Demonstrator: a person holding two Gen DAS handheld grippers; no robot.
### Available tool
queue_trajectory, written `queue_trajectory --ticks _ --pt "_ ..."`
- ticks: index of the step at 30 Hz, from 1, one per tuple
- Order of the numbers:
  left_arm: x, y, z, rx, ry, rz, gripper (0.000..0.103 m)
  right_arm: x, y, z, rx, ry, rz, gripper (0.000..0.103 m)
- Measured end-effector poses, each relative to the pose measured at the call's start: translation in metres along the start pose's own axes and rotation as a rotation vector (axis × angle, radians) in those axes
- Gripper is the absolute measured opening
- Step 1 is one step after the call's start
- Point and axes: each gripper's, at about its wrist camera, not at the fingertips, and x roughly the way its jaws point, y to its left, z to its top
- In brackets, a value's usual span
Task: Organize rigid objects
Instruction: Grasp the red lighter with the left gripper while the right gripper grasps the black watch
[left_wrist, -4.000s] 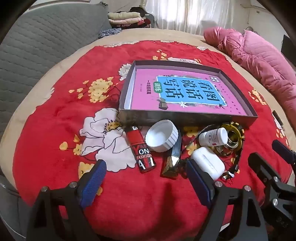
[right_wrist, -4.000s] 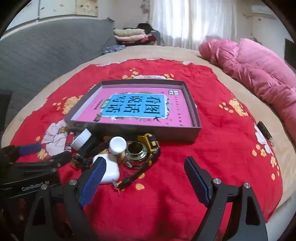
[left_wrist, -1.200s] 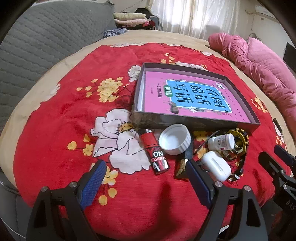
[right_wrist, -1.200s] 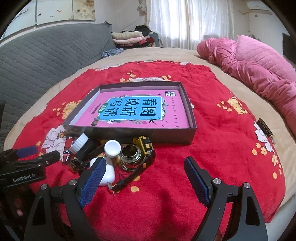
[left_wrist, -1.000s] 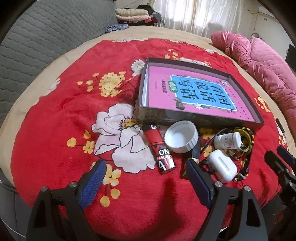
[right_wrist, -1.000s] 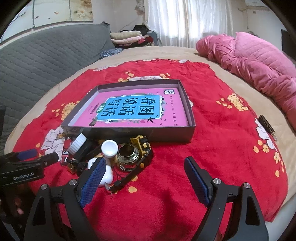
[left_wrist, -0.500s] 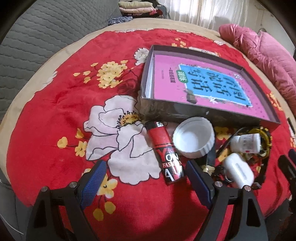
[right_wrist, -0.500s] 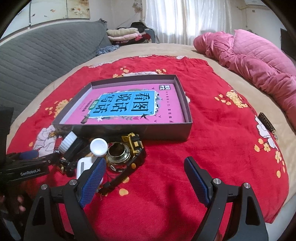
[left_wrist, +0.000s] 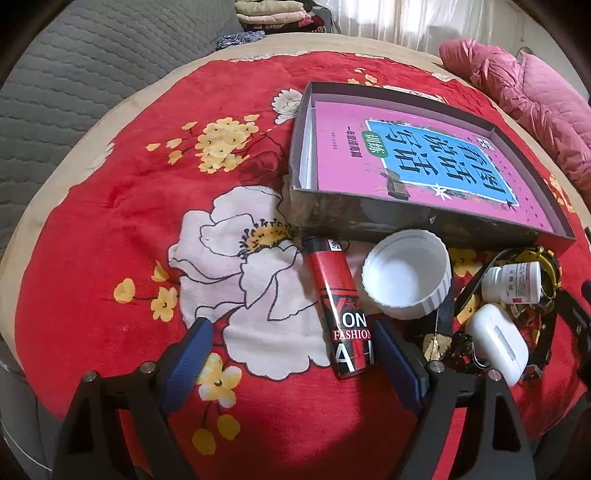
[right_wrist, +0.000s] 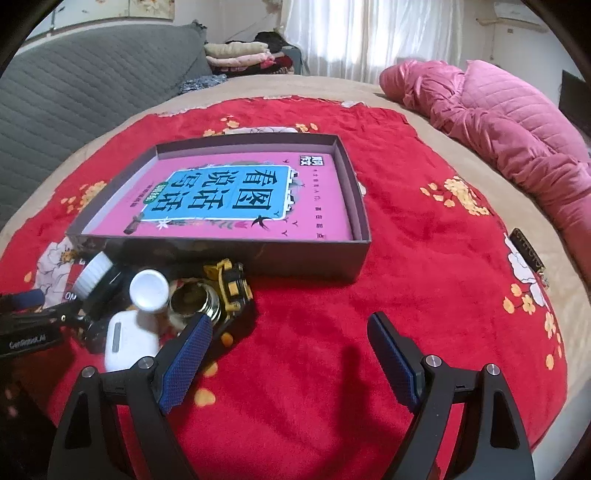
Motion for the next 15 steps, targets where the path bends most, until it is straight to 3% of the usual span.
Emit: queue_trajectory --ticks 11,13,15 --pt "-0.003 -0.005 0.001 0.032 -0.029 -0.013 0.072 0.015 -0.007 0.009 -0.003 0.032 0.011 0.086" --pt "-0.004 -0.006 0.002 0.034 -0.036 -0.021 0.068 0.017 -0.006 0.011 -0.016 0.042 0.029 0.082" --pt "-0.004 -0.007 0.003 0.041 -0.042 -0.030 0.062 0.021 0.002 0.011 -0.070 0.055 0.034 0.069"
